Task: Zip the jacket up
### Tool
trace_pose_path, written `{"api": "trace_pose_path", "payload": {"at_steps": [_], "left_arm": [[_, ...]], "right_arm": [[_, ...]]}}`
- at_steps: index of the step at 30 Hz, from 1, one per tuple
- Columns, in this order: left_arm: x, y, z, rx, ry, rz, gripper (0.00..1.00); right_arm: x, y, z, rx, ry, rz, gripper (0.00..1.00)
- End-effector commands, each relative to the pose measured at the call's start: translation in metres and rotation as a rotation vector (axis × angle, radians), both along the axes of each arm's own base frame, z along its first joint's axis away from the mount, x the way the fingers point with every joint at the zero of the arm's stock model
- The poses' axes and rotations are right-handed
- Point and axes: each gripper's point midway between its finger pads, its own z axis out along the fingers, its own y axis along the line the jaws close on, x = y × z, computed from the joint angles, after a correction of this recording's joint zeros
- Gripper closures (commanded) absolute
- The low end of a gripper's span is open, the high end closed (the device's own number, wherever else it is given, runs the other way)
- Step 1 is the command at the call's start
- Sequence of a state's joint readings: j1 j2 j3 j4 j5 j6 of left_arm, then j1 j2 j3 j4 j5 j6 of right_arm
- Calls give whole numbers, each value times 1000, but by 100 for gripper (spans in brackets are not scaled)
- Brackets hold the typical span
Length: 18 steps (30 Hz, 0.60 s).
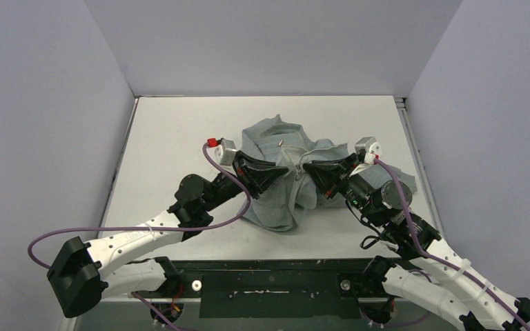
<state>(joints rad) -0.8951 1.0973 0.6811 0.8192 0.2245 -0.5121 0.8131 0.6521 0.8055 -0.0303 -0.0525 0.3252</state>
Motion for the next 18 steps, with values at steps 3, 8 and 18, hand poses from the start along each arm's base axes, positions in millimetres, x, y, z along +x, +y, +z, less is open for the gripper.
{"api": "trace_pose_path", "payload": {"at_steps": [3, 8, 18], "left_arm": [[-8, 3, 17, -42, -56, -22, 100], [-10, -1, 15, -32, -56, -43, 100], [-10, -2, 15, -32, -56, -47, 100]], "right_arm": [[-5, -3, 33, 85, -79, 5, 100], [-5, -4, 33, 88, -78, -1, 100], [-4, -4, 33, 82, -80, -3, 100]]}}
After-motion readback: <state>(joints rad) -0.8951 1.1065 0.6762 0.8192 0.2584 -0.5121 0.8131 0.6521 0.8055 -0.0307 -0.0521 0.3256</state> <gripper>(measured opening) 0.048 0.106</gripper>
